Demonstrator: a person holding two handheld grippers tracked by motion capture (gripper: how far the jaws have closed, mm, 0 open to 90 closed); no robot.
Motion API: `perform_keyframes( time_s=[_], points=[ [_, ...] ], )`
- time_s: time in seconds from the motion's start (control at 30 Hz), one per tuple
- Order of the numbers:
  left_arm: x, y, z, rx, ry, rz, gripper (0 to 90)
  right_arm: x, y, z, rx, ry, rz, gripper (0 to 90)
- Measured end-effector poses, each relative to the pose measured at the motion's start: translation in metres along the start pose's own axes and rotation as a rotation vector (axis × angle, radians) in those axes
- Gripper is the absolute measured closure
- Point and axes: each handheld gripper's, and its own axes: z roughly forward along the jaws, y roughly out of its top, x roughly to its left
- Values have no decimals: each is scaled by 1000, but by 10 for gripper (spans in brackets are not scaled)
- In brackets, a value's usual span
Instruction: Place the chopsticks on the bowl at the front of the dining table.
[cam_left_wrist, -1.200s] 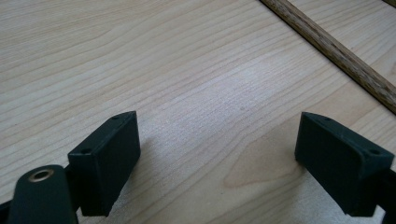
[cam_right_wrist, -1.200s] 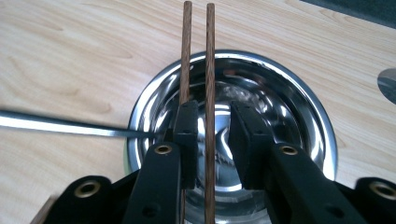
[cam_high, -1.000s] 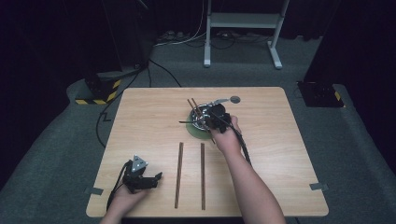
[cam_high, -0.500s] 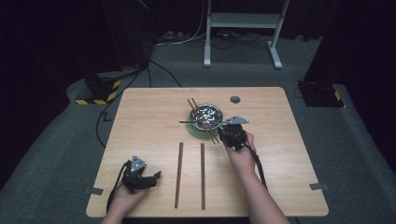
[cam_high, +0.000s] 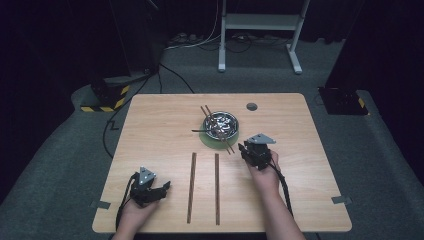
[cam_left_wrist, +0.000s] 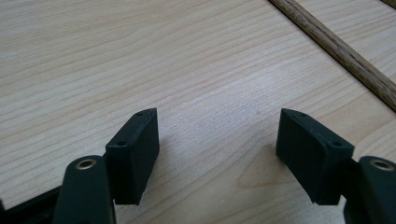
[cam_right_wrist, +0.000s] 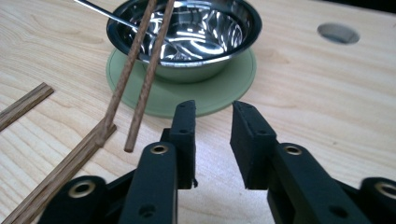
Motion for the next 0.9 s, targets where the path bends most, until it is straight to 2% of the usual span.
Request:
perform_keyframes(
  time_s=[0.03, 0.1, 0.13, 0.17, 0.23, 0.37, 0.5, 0.53, 0.57, 0.63, 0.67, 0.7, 0.73, 0.77, 0.8, 0.83, 0.9],
  points=[
    [-1, 0, 0, 0, 12, -6, 301, -3, -2, 2, 4, 20, 25, 685],
    [-2, 0, -1, 1, 16, -13, 301, -3, -3, 2, 5, 29, 26, 681],
    [-3, -1, -1, 1, 21, -17, 301, -2, -3, 3, 0, 31, 20, 679],
    [-3, -1, -1, -1, 33, -26, 301, 1, -3, 3, -2, 19, -11, 678],
    [-4, -2, -2, 0, 45, -36, 301, 4, -3, 2, -7, 9, -24, 676],
    [-4, -1, -1, -2, 44, -42, 304, 5, -4, 2, -12, 13, -18, 668],
    [-3, 1, -2, 5, 43, -38, 408, 3, -4, 0, -19, 6, -11, 673],
    [-3, 4, -2, 23, 35, -28, 408, 2, -4, -1, -19, 7, -5, 679],
    [-4, 10, -3, 43, 37, -26, 499, 1, -5, -1, -26, 11, 9, 683],
    [-9, 20, -4, 25, 38, 6, 551, 1, -5, 0, -25, 14, 9, 687],
    [-9, 20, -4, 25, 38, 6, 576, 1, -5, 0, -22, 20, 7, 687],
    [-17, 35, -5, 1, 33, 50, 595, 2, -5, 0, -24, 19, 4, 687],
    [-23, 43, -3, -38, 31, 31, 615, 3, -5, 0, -21, 20, 6, 687],
    [-24, 51, -4, -22, 27, 77, 635, 3, -5, 0, -23, 19, 6, 687],
    [-24, 51, -4, -22, 27, 77, 649, 3, -5, 0, -23, 19, 6, 687],
    [-31, 65, -2, -54, 8, 78, 679, 3, -6, 0, -17, 21, 7, 687],
    [-37, 76, 2, -71, -24, 61, 693, 3, -6, 0, -18, 24, 7, 686]
  ],
)
